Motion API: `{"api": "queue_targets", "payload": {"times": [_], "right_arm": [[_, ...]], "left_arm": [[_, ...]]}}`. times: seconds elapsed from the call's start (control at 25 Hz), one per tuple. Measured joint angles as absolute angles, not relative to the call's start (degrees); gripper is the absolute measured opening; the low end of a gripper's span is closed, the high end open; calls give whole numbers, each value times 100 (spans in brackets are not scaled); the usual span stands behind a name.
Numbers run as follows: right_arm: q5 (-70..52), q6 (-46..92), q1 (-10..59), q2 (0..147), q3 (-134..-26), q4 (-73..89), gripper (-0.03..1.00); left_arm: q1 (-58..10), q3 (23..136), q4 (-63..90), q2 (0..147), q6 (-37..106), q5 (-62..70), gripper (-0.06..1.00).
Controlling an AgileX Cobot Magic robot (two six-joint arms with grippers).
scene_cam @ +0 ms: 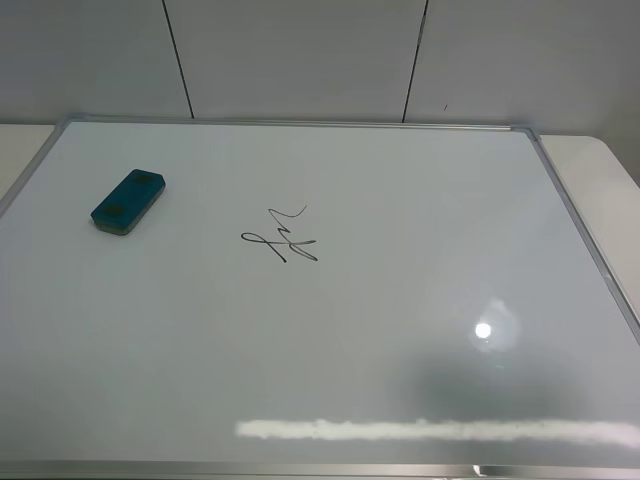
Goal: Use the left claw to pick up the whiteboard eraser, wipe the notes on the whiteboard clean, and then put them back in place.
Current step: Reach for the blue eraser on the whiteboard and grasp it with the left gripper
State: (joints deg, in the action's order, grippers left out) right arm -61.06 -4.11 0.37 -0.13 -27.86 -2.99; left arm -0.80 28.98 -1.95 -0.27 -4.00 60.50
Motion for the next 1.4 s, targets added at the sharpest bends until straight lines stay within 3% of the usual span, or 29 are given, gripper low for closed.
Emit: {"api": "queue_targets", "payload": {"times": [1.4], "right_arm": [[-6106, -411, 37, -13, -2786, -299, 99]], "left_arm": [[-80, 2898, -195, -27, -400, 6050, 99]]}}
